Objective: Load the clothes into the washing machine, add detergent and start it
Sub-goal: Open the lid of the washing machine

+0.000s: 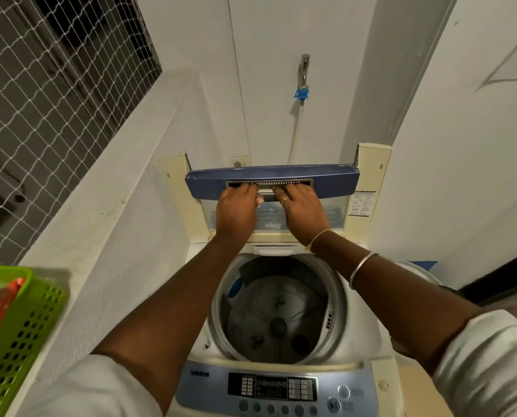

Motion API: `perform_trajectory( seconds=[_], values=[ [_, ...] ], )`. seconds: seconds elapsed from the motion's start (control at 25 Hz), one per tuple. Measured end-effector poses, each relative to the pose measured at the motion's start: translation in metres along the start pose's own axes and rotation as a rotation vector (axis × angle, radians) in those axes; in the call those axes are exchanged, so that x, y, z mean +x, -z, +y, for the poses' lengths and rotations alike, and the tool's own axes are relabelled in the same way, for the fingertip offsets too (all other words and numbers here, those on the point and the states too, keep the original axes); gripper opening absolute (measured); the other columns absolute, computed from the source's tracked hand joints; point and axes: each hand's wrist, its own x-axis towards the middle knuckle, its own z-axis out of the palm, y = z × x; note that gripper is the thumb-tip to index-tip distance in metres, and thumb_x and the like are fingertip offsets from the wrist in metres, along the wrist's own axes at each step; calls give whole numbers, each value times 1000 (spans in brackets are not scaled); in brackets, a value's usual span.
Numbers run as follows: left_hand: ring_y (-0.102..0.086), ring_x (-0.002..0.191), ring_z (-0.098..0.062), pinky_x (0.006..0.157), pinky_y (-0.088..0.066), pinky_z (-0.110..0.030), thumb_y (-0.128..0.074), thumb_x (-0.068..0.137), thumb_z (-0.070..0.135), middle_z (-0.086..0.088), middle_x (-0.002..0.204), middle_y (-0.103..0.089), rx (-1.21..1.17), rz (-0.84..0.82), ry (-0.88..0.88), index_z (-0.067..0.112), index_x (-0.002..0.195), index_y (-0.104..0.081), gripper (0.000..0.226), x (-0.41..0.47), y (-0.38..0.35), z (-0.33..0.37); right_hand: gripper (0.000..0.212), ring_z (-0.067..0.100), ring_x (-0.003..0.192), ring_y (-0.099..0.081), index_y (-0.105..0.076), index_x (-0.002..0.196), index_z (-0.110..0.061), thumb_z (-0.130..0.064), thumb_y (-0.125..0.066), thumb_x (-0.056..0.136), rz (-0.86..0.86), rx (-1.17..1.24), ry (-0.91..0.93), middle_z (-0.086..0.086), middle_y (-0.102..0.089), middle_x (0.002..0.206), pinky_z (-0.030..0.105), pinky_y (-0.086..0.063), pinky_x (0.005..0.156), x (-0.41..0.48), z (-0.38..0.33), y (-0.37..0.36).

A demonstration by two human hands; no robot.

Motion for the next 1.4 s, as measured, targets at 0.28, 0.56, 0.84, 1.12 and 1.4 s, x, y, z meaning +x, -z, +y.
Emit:
perform_trajectory(
  seconds=[0.28, 0.56, 0.84, 1.12, 1.4],
  values=[
    [-59, 119, -24, 110, -37, -38, -61, 97, 25, -4, 128, -66, -99, -40, -66, 18, 130, -61, 33, -18, 16, -3, 67, 31, 123, -53, -48, 141, -15, -3, -74, 81, -188, 1, -35, 10, -58, 134, 42, -41, 108, -3, -18, 33],
    [-53, 129, -25, 113, -41, -39, -61, 97, 16, -5, 142, -56, -289, -48, -121, 17, 141, -52, 45, -59, 41, -7, 66, 32, 122, -55, -47, 141, -13, -8, -74, 81, -164, -26, 7, 12, -56, 137, 41, -50, 96, -47, -30, 61],
    [-46, 137, -27, 115, -37, -39, -52, 102, 30, -10, 150, -48, -335, -171, -29, 12, 147, -43, 50, -165, 35, -15, 54, 32, 133, -44, -45, 144, -8, -31, -55, 96, -272, 89, -197, 15, -49, 144, 42, -35, 112, -152, -64, 42],
    [-54, 128, -30, 109, -43, -38, -47, 102, 34, -14, 141, -55, -357, -390, 43, 9, 143, -45, 48, -277, -1, -38, 59, 33, 142, -30, -39, 147, -8, -42, -42, 99, -518, 68, -230, 16, -36, 154, 42, -28, 117, -248, -92, 14],
    [-54, 128, -27, 109, -41, -37, -42, 105, 36, -11, 142, -55, -292, -457, -46, 10, 144, -44, 47, -312, 4, -39, 61, 33, 142, -30, -35, 148, -8, -45, -38, 100, -569, 73, -273, 16, -33, 155, 44, -28, 116, -287, -111, 13]
  ],
)
